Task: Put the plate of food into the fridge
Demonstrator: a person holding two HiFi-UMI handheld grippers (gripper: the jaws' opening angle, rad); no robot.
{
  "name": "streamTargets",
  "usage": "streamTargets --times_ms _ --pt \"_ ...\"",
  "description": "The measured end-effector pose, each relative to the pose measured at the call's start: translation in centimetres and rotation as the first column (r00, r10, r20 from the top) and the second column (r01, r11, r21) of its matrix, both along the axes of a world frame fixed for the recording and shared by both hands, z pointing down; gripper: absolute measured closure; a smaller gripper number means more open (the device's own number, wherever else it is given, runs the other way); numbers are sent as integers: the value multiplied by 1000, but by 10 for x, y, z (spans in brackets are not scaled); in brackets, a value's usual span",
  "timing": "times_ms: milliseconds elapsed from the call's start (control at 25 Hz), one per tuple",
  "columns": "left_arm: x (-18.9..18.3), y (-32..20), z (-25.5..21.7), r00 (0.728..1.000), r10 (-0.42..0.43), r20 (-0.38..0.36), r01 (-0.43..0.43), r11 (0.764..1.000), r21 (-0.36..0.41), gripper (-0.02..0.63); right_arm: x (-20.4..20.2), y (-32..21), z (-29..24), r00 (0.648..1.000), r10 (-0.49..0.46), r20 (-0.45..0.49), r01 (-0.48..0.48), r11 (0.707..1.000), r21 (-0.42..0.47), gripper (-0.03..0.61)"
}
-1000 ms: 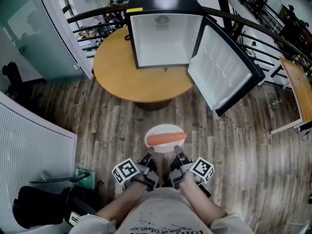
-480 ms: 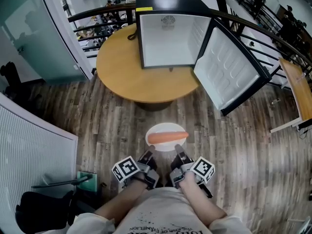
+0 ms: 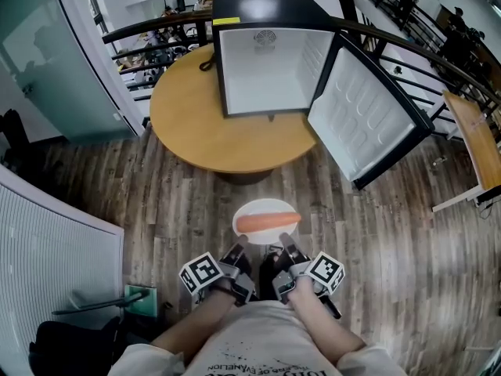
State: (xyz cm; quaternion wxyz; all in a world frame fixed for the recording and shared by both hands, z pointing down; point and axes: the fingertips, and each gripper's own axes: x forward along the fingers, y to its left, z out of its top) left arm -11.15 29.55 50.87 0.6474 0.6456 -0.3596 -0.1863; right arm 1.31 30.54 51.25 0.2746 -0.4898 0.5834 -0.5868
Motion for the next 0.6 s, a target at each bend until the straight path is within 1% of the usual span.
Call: streamTargets --times_ms 200,440,600 --pt "9 -25 5 1000 -1 -1 1 1000 -4 581 8 -25 6 1000 -1 5 1 1000 -9 546" --pt "22 -70 8 1000 -10 7 10 1000 -9 581 21 -71 10 1000 -9 15 9 1000 -21 546" --pt "34 -104 13 1000 -21 8 21 1000 -12 581 34 -108 13 1000 -18 20 19 1000 -13 546"
